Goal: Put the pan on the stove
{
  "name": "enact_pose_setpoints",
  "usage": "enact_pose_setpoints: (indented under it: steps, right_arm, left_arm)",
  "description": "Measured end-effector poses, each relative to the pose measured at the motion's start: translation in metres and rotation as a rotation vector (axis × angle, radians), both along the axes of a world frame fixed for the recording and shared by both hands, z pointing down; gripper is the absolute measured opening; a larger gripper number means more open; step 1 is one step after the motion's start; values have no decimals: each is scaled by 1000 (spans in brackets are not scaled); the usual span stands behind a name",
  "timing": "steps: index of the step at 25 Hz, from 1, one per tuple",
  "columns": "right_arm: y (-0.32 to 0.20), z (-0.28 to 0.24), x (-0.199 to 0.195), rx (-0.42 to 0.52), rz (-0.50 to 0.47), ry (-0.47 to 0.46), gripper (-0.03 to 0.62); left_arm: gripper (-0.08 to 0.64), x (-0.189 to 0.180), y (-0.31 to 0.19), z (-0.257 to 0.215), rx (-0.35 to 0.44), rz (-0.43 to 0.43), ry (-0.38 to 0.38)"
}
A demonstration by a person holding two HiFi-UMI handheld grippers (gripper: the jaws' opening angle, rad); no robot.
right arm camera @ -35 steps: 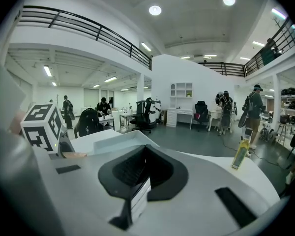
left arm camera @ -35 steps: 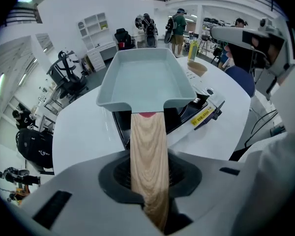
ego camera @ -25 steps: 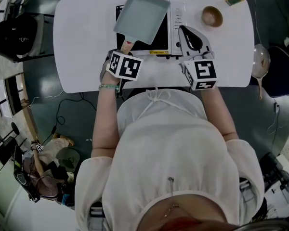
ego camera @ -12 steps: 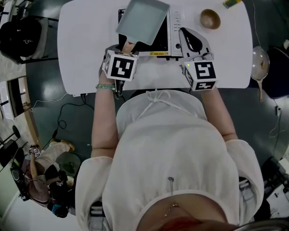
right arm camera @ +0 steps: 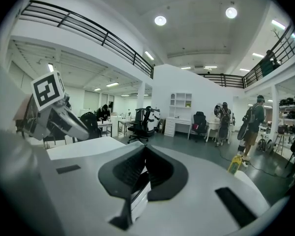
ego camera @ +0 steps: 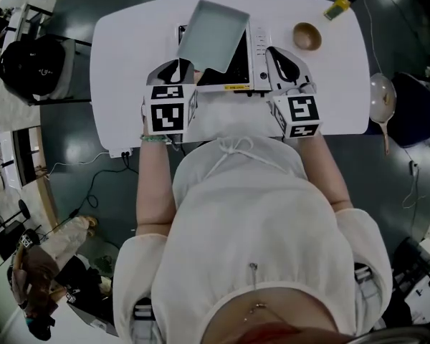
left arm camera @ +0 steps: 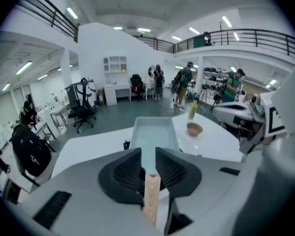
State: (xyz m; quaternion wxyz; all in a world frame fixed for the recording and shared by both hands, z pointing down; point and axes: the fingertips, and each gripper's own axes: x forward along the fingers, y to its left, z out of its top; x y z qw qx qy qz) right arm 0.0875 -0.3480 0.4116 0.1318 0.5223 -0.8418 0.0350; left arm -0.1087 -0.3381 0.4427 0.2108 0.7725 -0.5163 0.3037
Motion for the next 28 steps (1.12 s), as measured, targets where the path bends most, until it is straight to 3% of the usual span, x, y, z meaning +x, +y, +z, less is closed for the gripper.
enact_pose_setpoints:
  steps: [2,4,10,14,17,20,28]
  right_arm:
    - [0,-5,0,14,4,2,8]
    - [1,-11,-1,29,6,2,8]
    - [0,-33,2,84,9,-3,8]
    - [1,-48,5,138,4,-26,8]
    - [1,-57,6,167,-11,-36,8]
    - [2,-63,5,187,-25,-51,6]
    - [0,-60,4,161,-47,-64,5]
  left_arm:
    - [57,1,-7,-28,113,0,91]
    - [37,1,-10,-51,194,-1,163]
    - [23,-2,-12,-101,393,35,210]
    - [23,7,-7,-127,519,131,237]
    - [23,13,-3,-134,570,203,228]
    - [23,12,-2,-136,613,222,221]
    - [25,10,-6,-125,591,207,218]
